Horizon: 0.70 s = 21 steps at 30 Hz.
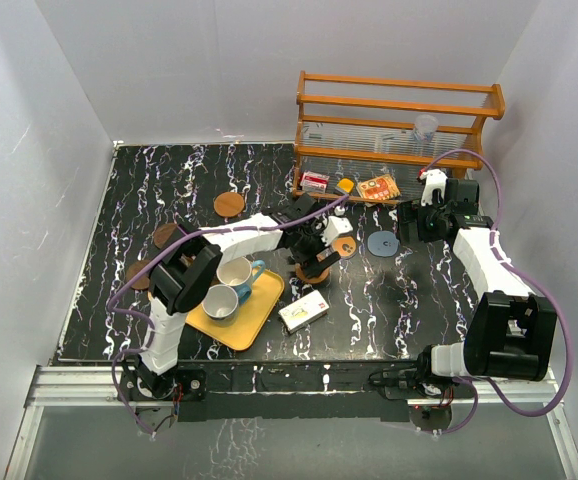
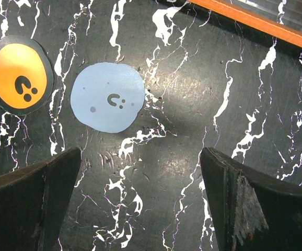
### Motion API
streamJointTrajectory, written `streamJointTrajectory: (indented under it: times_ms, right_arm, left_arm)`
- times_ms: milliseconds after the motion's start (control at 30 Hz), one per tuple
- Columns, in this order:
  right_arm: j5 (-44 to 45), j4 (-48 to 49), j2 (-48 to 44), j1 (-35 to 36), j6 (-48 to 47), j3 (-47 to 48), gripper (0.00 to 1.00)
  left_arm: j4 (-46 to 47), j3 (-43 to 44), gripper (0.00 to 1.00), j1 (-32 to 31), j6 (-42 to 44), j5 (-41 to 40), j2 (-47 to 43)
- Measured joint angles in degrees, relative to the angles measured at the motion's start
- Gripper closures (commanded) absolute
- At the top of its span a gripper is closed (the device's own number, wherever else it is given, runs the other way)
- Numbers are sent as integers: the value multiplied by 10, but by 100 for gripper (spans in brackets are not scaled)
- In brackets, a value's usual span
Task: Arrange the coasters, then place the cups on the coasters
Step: Move the coaster to the center of the board.
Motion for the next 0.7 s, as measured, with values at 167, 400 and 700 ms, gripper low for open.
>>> streamJointTrajectory:
  times_ms: [167, 400, 700]
  right_arm:
    - [0, 0, 0, 0, 0, 0, 2]
    - [0, 0, 0, 0, 0, 0, 2]
    - [5, 0, 13, -25, 5, 0, 2]
  left_arm:
    - [3, 1, 11, -18, 1, 1, 1]
    - [10, -2, 11, -38, 3, 4, 1]
    - [29, 27, 12, -71, 31, 4, 22]
